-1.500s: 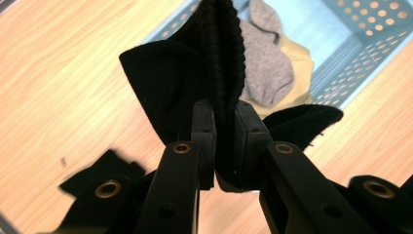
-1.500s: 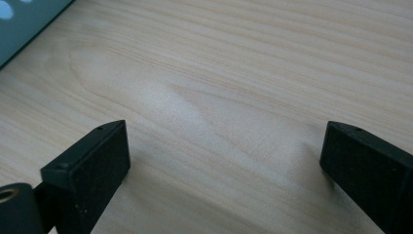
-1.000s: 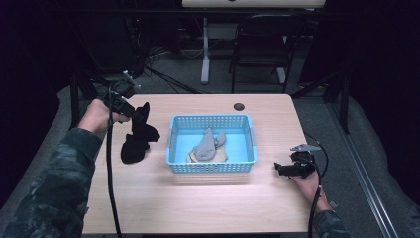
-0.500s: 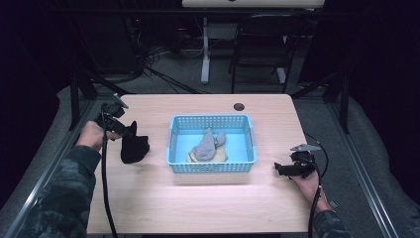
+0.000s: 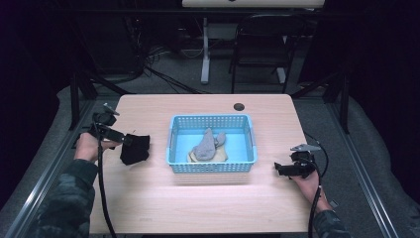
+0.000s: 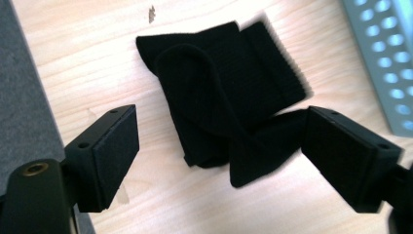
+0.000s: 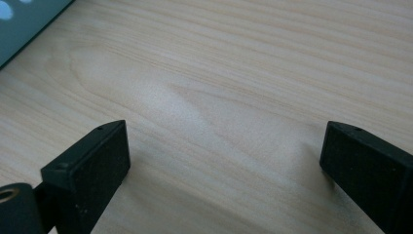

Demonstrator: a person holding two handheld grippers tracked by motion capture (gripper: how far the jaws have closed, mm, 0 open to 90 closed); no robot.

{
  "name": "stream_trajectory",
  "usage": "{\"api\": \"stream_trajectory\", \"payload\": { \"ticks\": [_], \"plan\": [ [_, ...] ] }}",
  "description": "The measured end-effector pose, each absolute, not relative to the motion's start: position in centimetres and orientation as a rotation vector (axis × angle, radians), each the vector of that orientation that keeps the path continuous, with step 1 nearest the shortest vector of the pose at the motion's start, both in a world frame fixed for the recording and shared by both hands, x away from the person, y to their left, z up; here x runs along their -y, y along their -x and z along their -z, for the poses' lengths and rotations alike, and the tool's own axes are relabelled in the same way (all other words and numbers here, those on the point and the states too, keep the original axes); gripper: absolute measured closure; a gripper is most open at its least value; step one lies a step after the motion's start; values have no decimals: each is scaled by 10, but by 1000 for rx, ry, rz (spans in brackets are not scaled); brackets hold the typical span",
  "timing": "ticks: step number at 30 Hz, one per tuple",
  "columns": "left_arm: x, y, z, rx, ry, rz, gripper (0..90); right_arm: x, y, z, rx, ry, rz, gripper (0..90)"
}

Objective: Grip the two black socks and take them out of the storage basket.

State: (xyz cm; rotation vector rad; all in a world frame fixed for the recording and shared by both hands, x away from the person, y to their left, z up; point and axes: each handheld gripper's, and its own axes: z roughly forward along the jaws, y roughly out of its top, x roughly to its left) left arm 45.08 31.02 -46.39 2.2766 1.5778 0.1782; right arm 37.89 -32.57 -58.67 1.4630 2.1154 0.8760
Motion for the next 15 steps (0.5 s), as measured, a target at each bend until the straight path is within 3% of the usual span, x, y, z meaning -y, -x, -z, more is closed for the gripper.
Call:
{"api": "stream_trajectory", "payload": {
  "ticks": [4, 15],
  "plan": [
    [-312, -431, 455, -1546, -2287, -224, 34, 326, -379, 587, -2115, -1463, -876, 36],
    [-324, -392, 463, -1524, -2237, -251, 2, 326, -379, 587, -2114, -1464, -876, 36]
  ]
}}
